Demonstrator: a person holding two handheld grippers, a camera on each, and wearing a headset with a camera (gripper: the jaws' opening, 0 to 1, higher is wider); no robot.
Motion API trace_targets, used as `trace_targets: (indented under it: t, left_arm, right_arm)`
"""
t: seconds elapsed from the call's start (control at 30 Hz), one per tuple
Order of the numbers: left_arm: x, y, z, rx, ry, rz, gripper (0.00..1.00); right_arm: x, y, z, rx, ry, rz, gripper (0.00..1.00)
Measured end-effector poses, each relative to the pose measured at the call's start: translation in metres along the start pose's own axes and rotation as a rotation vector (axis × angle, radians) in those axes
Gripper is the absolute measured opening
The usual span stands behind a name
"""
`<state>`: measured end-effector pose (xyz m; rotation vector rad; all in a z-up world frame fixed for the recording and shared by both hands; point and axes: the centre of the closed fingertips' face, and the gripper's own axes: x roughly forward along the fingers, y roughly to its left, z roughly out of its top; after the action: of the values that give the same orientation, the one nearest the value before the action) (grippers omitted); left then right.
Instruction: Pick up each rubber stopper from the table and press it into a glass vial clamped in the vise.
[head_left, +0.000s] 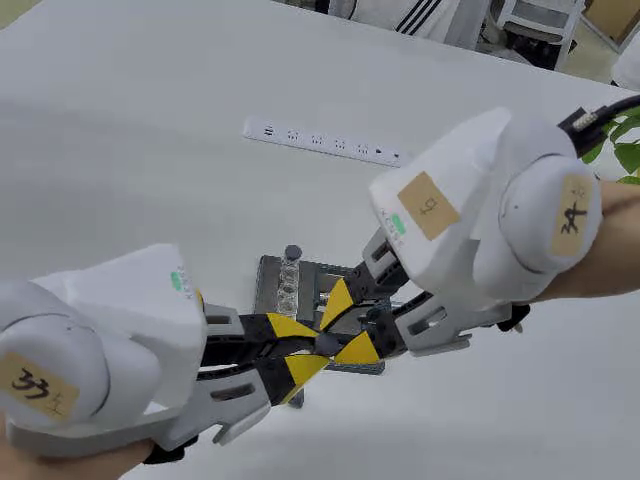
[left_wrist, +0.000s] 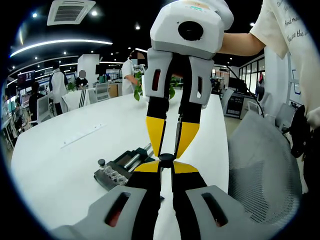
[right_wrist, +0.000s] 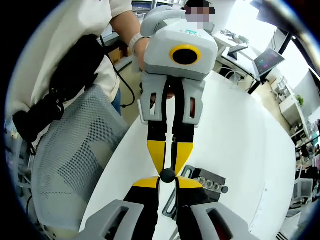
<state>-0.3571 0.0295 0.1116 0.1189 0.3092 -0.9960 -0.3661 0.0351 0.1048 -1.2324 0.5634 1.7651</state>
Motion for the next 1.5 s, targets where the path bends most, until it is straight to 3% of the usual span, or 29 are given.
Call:
trace_targets:
  t: [0.63, 1.07, 1.5]
  left_arm:
    - [0.002, -0.003, -0.002, 0.029, 0.020, -0.008, 0.04]
    - [0.004, -0.002, -0.005, 0.115, 0.067, -0.010, 0.03]
    - [0.006, -0.004, -0.011, 0.108, 0.075, -0.016, 0.04]
  right_arm:
    - [0.001, 0.003, 0.002, 0.050, 0.004, 0.019, 0.08]
    - [0.001, 0.006, 0.002, 0.114, 0.002, 0.048, 0.07]
    - [0.004, 0.008, -0.001, 0.135, 0.005, 0.061, 0.06]
